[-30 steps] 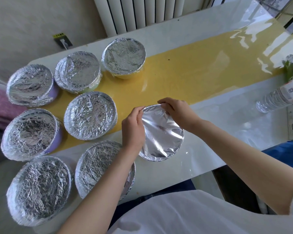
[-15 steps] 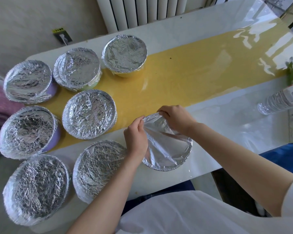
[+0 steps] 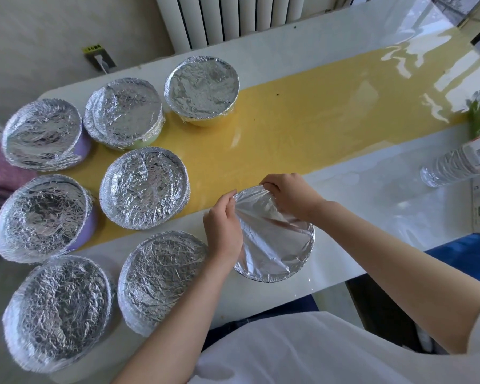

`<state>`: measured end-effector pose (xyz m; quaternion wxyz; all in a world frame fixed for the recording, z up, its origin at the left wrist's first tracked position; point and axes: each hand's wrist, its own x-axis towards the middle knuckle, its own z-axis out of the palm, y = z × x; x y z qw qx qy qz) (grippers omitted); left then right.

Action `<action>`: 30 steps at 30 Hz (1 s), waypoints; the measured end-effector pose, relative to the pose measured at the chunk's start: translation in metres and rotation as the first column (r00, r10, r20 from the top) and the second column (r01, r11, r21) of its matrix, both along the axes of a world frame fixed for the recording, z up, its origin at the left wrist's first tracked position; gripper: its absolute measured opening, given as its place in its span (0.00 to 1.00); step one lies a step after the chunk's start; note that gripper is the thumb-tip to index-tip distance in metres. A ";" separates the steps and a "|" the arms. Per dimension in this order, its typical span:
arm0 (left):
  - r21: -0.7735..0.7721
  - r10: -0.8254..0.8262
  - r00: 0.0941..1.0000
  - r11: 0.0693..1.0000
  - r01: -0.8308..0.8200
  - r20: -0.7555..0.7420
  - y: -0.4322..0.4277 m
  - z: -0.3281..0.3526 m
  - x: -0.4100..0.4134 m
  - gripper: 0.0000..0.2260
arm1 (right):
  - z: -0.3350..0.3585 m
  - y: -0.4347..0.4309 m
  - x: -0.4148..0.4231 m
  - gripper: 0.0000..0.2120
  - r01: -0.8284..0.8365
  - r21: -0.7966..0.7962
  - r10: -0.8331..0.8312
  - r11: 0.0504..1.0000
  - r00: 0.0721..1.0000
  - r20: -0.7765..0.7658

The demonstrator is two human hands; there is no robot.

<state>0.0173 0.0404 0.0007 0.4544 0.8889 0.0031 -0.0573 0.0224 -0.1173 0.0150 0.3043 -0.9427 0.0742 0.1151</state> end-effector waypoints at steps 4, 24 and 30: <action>-0.009 0.018 1.000 1.000 -0.018 -0.022 -0.003 0.003 -0.006 0.13 | 0.002 0.001 0.000 0.13 -0.023 -0.033 0.023 0.999 1.000 0.013; 0.031 -0.288 0.956 0.957 0.289 -0.054 -0.010 0.004 0.028 0.11 | -0.003 -0.009 -0.025 0.16 0.156 0.136 -0.166 0.978 0.984 0.066; 0.055 -0.237 0.972 0.970 0.237 -0.003 -0.008 0.001 0.016 0.11 | -0.004 -0.005 -0.022 0.23 0.076 0.085 -0.080 0.994 0.996 0.045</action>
